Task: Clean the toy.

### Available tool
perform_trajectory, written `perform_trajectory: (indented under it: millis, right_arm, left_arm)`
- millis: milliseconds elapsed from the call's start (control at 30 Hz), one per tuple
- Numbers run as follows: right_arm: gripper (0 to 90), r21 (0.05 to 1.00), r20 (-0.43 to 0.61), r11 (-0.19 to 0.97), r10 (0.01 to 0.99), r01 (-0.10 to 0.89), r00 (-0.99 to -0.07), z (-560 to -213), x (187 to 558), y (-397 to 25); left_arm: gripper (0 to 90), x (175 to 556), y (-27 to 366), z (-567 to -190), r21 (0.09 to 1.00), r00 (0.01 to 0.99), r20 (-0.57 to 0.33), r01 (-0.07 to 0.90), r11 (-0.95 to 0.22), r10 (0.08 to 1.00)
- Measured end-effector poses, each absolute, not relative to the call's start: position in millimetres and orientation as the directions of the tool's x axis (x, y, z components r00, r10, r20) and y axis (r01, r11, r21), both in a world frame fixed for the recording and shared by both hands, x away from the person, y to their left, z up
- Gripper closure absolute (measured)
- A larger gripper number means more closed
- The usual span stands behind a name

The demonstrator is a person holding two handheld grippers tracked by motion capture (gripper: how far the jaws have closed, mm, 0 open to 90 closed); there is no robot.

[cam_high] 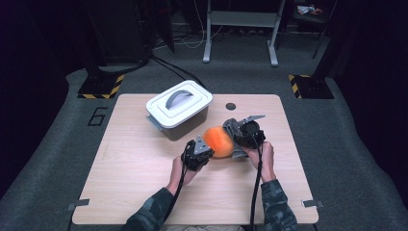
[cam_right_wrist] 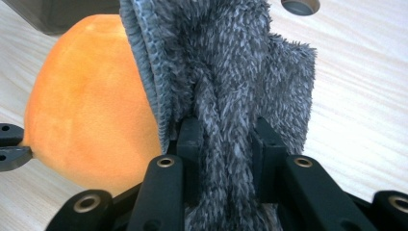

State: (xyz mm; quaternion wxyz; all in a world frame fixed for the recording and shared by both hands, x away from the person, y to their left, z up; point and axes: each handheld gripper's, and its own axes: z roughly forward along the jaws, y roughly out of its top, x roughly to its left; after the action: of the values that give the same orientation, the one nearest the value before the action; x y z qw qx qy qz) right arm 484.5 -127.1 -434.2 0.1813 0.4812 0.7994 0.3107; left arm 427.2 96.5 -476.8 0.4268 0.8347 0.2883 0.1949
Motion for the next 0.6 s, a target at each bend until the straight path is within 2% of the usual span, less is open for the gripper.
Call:
perform_trajectory:
  millis: [167,333,400,600]
  right_arm:
    - [70.4,0.672,0.021,0.334,0.883,0.661,-0.468,-436,485,-130]
    - [70.4,0.677,0.025,0.325,0.886,0.66,-0.462,-438,484,-130]
    - [70.4,0.68,0.024,0.32,0.889,0.66,-0.457,-439,483,-131]
    - [70.4,0.687,0.022,0.311,0.894,0.657,-0.447,-439,481,-131]
  left_arm:
    - [79.4,427,97,-477,0.826,0.752,0.073,0.323,-0.462,0.655]
    - [52.5,424,95,-475,0.819,0.724,0.105,0.326,-0.472,0.682]
    - [47.1,423,94,-476,0.813,0.714,0.113,0.333,-0.477,0.691]
    - [42.3,425,84,-484,0.789,0.706,0.149,0.338,-0.513,0.693]
